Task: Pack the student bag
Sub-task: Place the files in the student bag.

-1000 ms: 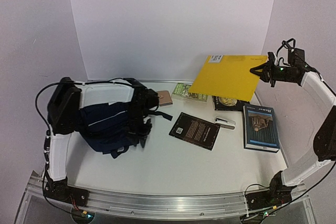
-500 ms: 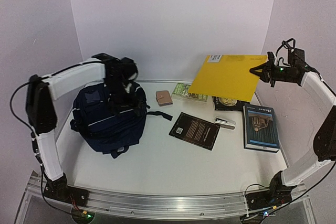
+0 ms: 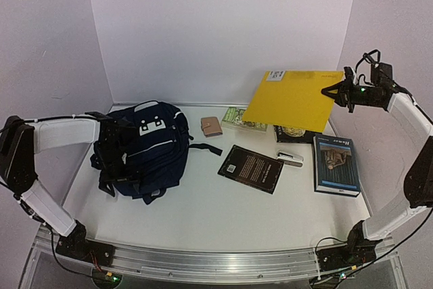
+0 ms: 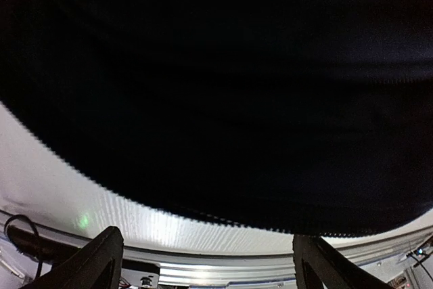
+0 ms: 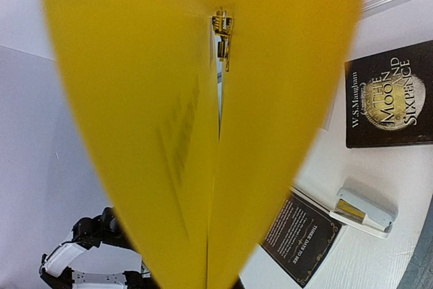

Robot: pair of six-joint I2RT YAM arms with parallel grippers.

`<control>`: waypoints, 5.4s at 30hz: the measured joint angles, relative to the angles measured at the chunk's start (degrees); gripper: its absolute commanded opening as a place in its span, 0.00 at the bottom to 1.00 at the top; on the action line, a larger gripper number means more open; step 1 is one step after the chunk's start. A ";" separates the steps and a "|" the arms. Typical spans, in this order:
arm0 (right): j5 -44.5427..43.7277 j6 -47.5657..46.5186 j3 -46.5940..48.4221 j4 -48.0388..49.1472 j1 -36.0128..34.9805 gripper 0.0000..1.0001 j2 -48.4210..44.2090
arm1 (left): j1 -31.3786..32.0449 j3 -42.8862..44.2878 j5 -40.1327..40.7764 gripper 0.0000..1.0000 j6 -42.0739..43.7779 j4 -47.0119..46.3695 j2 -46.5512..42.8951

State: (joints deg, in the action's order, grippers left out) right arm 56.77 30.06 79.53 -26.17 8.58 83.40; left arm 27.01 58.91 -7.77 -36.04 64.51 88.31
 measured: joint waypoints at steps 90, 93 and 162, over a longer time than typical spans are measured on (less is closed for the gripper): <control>-1.05 -0.67 -5.47 0.22 -1.99 0.00 -2.45 | 9.20 60.85 -10.55 0.11 15.78 -8.52 45.51; -1.38 -0.67 -5.47 0.24 -2.36 0.00 -2.45 | 8.63 60.94 -11.35 0.01 14.86 -8.48 45.51; -22.70 43.13 15.33 52.68 -50.41 0.00 48.22 | -0.84 67.03 -29.53 0.00 -7.55 -14.57 25.18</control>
State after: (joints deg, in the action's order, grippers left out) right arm 34.07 73.19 94.85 26.51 -41.83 131.62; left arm 26.17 125.94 -37.30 -43.59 49.94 113.49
